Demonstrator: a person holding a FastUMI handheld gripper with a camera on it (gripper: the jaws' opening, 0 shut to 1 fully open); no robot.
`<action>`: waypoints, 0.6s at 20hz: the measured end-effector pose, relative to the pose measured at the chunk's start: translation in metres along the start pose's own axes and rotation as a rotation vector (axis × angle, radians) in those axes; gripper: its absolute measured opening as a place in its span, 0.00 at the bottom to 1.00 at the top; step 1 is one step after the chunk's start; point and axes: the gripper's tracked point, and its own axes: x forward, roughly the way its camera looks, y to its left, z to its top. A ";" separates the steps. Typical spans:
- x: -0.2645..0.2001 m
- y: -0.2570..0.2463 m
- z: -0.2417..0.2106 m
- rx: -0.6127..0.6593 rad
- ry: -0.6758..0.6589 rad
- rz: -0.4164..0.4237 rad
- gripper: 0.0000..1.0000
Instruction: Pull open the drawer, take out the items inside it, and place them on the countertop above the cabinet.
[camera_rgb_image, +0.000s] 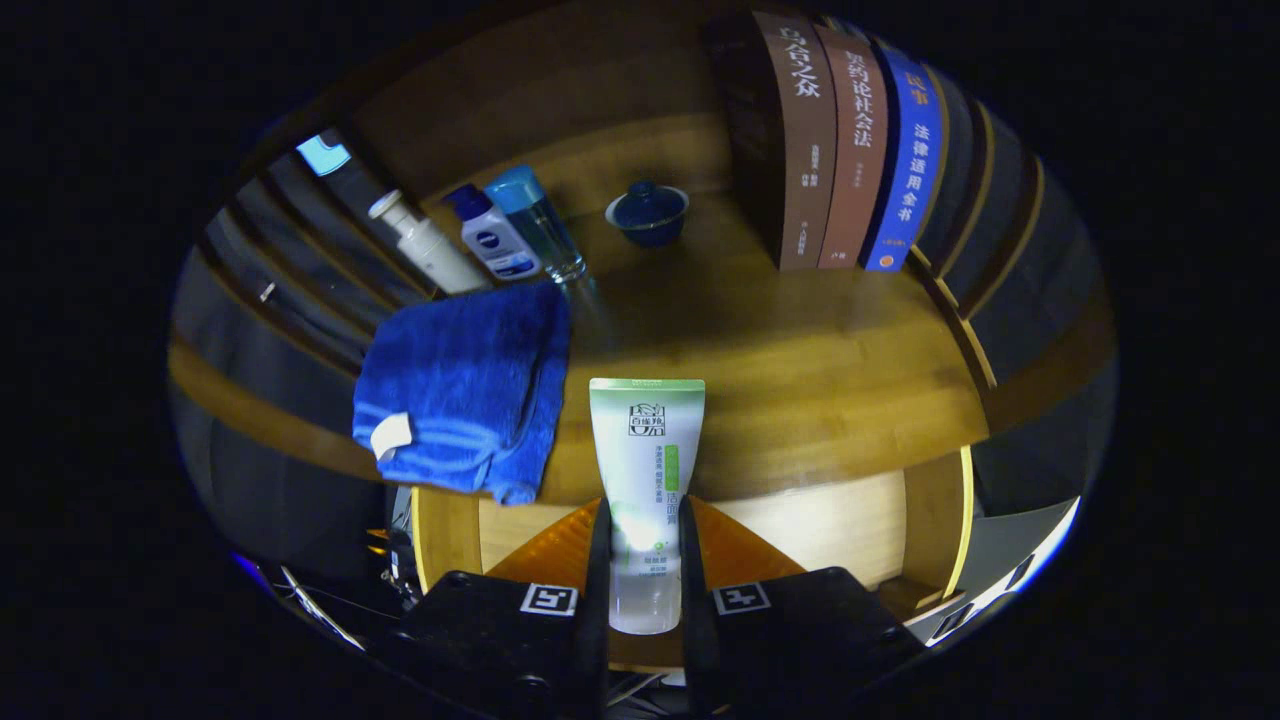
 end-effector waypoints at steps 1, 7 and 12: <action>0.006 -0.002 0.008 -0.017 0.008 -0.017 0.34; 0.045 -0.001 0.036 -0.031 0.061 -0.044 0.34; 0.064 -0.003 0.045 -0.024 0.091 -0.058 0.39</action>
